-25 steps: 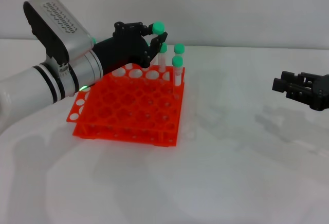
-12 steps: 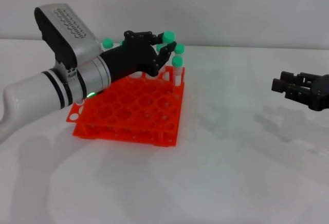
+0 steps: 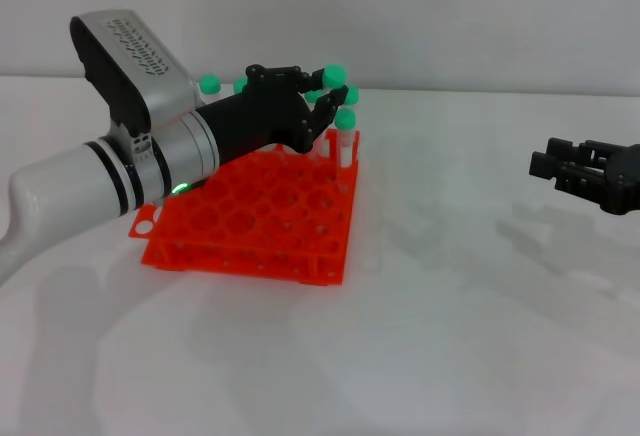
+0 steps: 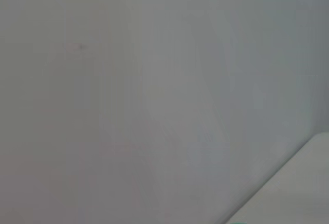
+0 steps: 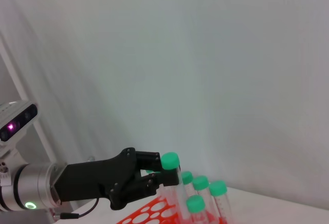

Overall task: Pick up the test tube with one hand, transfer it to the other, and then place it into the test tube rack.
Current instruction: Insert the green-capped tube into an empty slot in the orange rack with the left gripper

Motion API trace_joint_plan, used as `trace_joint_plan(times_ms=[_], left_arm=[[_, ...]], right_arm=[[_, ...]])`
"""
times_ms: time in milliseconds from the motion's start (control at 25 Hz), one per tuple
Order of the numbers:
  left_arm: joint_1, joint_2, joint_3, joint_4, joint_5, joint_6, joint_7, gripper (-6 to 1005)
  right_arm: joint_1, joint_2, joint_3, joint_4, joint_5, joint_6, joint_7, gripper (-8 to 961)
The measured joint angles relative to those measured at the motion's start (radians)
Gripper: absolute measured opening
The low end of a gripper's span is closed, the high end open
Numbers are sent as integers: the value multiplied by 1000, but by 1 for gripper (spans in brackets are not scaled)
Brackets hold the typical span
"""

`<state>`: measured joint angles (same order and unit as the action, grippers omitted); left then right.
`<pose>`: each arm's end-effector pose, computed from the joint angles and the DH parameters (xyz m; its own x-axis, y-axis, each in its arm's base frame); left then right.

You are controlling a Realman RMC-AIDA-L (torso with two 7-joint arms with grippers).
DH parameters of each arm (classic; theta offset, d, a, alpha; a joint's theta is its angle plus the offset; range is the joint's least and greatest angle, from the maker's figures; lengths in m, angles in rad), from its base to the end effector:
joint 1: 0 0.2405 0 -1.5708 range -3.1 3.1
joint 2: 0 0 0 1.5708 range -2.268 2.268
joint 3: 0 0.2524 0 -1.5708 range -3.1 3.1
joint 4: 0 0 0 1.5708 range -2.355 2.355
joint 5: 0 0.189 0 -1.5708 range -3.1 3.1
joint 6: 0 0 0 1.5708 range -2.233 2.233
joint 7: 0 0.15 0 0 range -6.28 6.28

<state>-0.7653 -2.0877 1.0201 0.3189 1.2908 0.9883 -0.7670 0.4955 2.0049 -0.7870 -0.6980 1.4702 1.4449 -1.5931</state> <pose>-0.1852 0.4047 -0.0418 0.8580 -0.0387 0.5122 0.3085 -0.7584 -0.5741 0.2385 0.3460 0.0464 0.6418 -0.3378 -0.6885 -0.6118 -0.7669 -0.1940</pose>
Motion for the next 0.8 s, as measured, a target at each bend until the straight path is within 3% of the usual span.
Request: trace_joint_plan(times_ms=[800], left_arm=[[5, 1, -6, -12, 1, -22, 7, 246]], right_arm=[[-1, -2, 8, 0, 2, 0, 4, 414]])
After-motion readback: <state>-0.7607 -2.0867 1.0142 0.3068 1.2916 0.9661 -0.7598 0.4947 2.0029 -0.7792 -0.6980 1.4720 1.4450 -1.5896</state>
